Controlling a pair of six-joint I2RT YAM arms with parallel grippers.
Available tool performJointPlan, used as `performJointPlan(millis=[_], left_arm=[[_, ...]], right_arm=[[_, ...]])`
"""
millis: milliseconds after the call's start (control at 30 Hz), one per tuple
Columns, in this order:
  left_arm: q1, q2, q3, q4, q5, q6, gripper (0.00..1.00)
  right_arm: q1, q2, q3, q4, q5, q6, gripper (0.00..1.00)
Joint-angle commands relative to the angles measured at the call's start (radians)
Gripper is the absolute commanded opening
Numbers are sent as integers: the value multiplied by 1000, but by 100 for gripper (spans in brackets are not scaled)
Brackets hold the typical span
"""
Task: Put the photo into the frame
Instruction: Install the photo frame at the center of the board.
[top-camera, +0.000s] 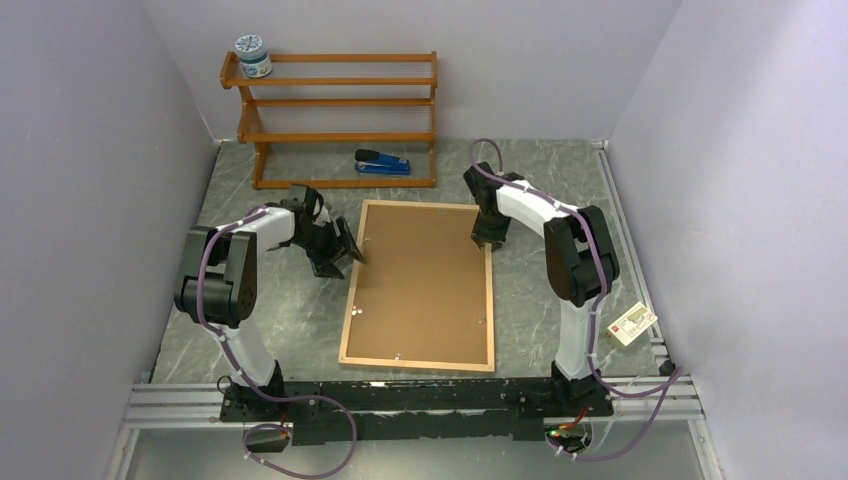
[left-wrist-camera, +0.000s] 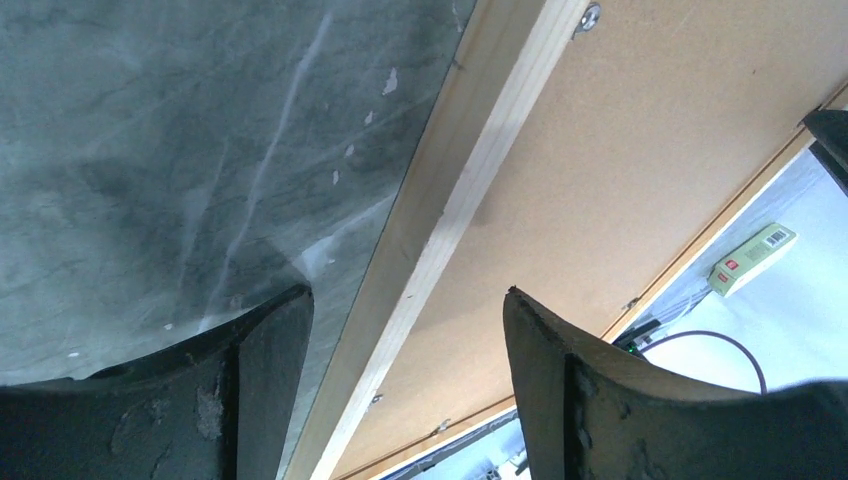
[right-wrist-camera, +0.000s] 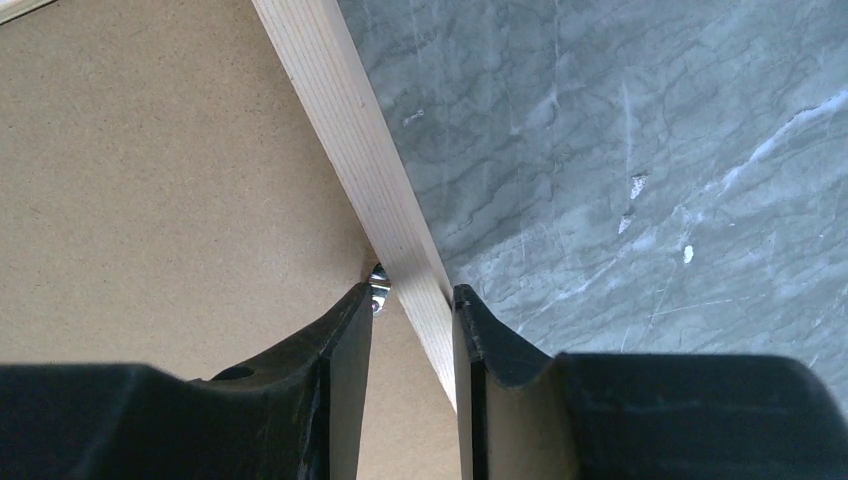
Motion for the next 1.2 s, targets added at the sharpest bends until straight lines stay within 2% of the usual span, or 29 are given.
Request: performJointPlan(millis=[0, 167, 333, 533, 767, 967, 1167], left_arm=[[-1, 13, -11, 29, 58, 9, 75], [-1, 18, -15, 28, 66, 12, 74], [-1, 29, -20, 35, 78, 7, 73], [-1, 40, -21, 41, 87, 3, 75], [-6, 56, -41, 91, 159, -12, 73], [-7, 63, -38, 85, 149, -9, 70], [-7, 65, -37, 74, 130, -6, 70]], right_arm=[[-2, 44, 3, -171, 46, 24, 20], [-2, 59, 27, -238, 51, 35, 19], [-4, 97, 92, -306, 79, 31, 36], [-6, 174, 195, -363, 120, -5, 42], [-9, 165, 198, -276, 93, -40, 35], [-13, 123, 156, -150, 83, -44, 20], [-17, 94, 119, -112, 59, -31, 14]])
